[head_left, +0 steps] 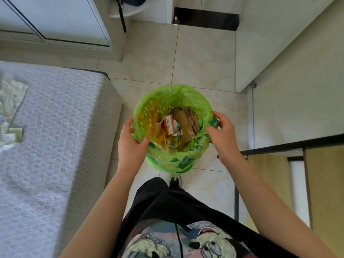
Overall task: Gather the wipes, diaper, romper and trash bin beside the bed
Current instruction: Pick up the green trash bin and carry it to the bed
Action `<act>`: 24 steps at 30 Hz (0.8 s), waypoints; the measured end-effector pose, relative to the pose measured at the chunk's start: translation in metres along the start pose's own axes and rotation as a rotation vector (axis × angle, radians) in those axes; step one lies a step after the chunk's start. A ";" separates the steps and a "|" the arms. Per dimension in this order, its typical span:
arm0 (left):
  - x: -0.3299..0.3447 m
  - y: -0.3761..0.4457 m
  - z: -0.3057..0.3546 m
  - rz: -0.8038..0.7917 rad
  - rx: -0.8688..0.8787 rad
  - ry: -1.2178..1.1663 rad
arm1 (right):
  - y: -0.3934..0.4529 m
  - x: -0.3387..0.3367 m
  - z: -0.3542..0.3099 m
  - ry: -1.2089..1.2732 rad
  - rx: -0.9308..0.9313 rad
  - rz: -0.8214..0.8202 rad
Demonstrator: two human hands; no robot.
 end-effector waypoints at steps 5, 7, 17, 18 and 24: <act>0.028 0.053 0.028 0.016 -0.010 -0.015 | 0.063 0.013 -0.028 0.032 0.027 -0.023; 0.038 0.077 0.036 0.020 -0.020 -0.027 | 0.089 0.022 -0.038 0.043 0.044 -0.037; 0.072 0.224 0.080 0.058 -0.060 -0.069 | 0.222 0.092 -0.127 -0.032 -0.011 -0.070; 0.074 0.238 0.084 0.068 -0.068 -0.072 | 0.235 0.099 -0.136 -0.051 -0.020 -0.077; 0.082 0.307 0.098 0.159 -0.186 -0.127 | 0.299 0.142 -0.175 -0.141 -0.035 -0.145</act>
Point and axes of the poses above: each hand's wrist, its own y-axis towards the middle knuckle, its own x-axis out of the palm, z = x × y, the point moved 8 cm from there along y, towards the middle knuckle, and after that the axes turned 8 degrees about z, right-handed, at the moved point
